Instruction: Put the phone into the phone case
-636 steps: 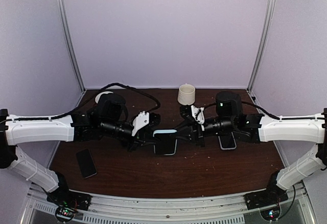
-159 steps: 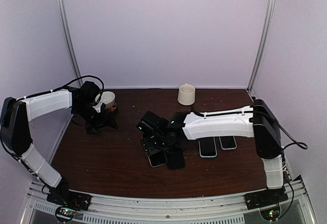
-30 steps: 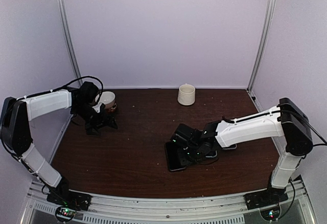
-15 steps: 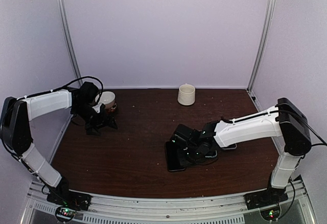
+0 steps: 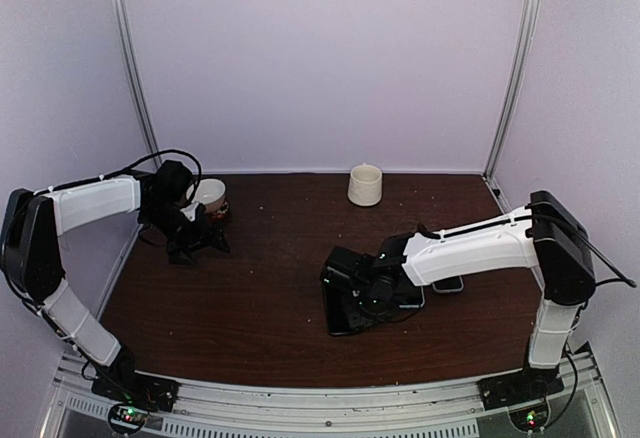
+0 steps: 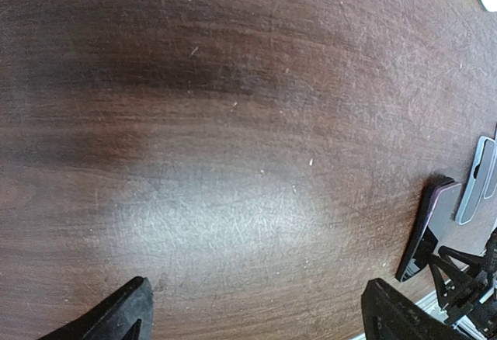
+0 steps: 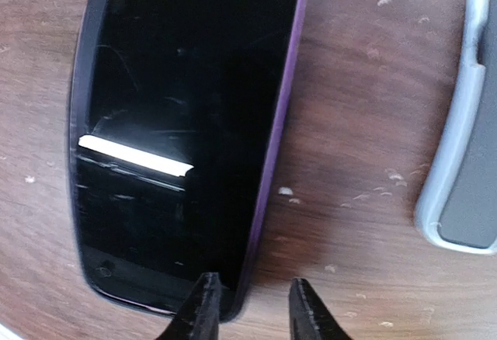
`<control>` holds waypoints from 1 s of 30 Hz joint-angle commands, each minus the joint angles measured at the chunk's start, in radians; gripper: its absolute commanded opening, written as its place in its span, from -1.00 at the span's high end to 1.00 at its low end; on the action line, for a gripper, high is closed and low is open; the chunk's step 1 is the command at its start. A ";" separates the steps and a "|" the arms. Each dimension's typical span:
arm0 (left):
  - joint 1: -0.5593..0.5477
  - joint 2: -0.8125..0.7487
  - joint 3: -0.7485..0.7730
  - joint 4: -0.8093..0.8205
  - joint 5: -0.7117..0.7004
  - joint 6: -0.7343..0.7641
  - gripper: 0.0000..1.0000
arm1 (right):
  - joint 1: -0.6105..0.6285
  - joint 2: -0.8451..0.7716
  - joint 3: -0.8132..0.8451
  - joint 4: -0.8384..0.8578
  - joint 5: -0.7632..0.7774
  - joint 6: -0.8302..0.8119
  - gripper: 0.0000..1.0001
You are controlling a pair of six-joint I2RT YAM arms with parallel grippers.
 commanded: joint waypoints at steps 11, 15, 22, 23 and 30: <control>0.010 0.006 -0.005 0.023 -0.002 0.020 -0.95 | 0.022 0.158 0.337 -0.120 0.160 -0.199 0.09; 0.010 0.005 -0.005 0.025 0.000 0.021 -0.95 | 0.021 0.216 0.378 -0.102 0.151 -0.203 0.20; 0.010 -0.014 -0.011 0.042 0.002 0.030 -0.95 | 0.006 0.236 0.324 -0.061 0.096 -0.176 0.47; 0.010 -0.020 -0.013 0.046 0.000 0.031 -0.95 | 0.003 0.232 0.310 -0.052 0.088 -0.172 0.47; -0.019 -0.115 0.004 0.057 -0.112 0.069 -0.95 | 0.002 0.142 0.316 -0.075 0.178 -0.224 -0.32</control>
